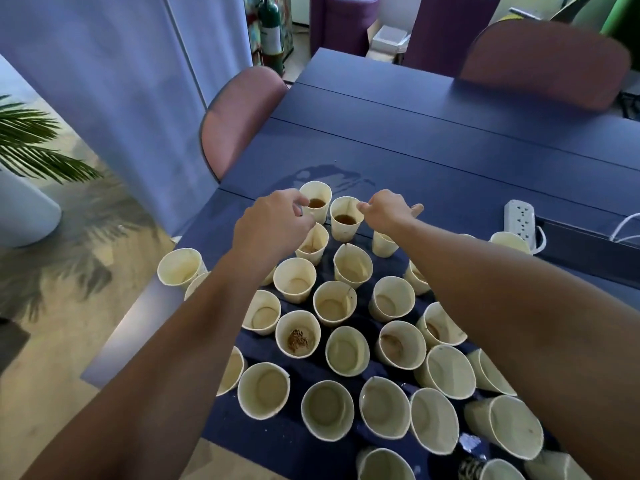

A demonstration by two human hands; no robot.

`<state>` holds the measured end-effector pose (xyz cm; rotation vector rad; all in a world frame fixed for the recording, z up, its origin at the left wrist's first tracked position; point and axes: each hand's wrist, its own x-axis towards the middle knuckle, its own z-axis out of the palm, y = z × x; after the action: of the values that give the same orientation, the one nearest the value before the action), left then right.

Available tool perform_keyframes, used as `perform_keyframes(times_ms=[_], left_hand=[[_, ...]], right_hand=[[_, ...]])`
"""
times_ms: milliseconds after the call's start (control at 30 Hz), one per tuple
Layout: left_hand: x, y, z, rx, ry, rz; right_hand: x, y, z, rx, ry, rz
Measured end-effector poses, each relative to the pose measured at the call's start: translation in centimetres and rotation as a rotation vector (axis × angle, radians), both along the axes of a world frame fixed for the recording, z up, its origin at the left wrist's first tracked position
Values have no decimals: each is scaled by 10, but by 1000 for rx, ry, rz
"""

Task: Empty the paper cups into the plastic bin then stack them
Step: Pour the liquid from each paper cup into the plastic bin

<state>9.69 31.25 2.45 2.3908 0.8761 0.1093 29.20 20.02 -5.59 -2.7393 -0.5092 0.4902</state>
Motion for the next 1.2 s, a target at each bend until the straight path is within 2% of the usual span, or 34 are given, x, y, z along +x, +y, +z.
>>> perform_keyframes(times_ms=[167, 400, 633, 767, 1000, 1200], left_hand=[[-18, -9, -5, -25, -89, -16], [-27, -20, -13, -50, -89, 18], [-24, -51, -22, -136, -65, 29], [-11, -81, -20, -187, -64, 0], [19, -161, -4, -283, -189, -73], [38, -243, 15, -340, -279, -210]], right_hand=[[-2, 5, -4, -17, -83, 40], [-1, 4, 8, 64, -155, 11], [-1, -29, 63, 212, -211, 36], [-10, -71, 102, 259, -237, 81], [-34, -168, 154, 322, -228, 96], [-50, -262, 178, 350, -215, 21]])
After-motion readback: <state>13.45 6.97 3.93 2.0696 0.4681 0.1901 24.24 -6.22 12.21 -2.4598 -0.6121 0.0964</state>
